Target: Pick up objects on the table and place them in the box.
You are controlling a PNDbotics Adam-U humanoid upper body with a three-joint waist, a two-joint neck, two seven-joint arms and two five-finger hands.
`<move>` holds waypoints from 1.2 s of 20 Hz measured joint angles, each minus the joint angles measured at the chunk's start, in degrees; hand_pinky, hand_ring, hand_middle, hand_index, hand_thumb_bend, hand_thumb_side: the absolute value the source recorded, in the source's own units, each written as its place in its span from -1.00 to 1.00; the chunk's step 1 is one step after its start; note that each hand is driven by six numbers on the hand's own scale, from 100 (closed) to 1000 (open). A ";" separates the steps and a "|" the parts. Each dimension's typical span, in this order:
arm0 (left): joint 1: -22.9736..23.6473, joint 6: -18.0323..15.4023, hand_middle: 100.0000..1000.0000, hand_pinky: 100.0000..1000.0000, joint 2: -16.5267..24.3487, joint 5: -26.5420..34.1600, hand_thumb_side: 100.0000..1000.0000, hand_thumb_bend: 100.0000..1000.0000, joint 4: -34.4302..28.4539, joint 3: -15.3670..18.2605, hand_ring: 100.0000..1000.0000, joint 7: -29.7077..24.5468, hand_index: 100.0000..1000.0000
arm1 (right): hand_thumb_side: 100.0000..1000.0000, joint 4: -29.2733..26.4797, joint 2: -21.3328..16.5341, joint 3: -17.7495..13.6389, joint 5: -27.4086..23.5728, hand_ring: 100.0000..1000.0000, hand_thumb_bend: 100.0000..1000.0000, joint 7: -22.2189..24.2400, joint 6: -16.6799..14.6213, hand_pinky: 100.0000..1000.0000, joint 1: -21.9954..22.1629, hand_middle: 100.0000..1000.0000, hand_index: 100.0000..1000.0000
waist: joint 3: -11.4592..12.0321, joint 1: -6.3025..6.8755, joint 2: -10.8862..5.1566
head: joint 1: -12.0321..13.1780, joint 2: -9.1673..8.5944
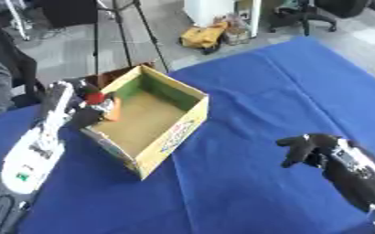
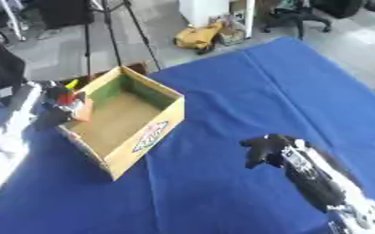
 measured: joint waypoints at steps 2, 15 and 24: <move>-0.28 -0.63 -0.14 -0.15 -1.23 -2.03 -0.26 -1.00 2.19 0.96 0.19 -0.38 0.15 | 0.57 0.03 0.06 0.11 0.00 0.67 -1.00 0.29 0.09 0.20 -0.09 -0.01 -0.02 | -0.06 0.18 0.05 | 0.02 -0.02; 0.04 -11.05 0.43 0.18 -2.30 -4.68 0.73 0.39 0.44 1.95 0.64 2.90 0.59 | 0.57 0.31 0.10 0.35 -0.05 0.68 -1.00 0.58 0.25 0.20 -0.51 -0.01 -0.02 | 0.61 -0.29 0.57 | -0.23 -0.05; 4.14 -14.95 0.24 0.05 1.30 7.08 0.70 -0.28 -16.31 2.30 0.50 10.78 0.45 | 0.56 0.31 0.23 0.31 -0.88 0.68 -1.00 0.43 0.19 0.20 -0.42 -0.01 -0.02 | 3.62 -1.55 0.11 | -1.43 0.01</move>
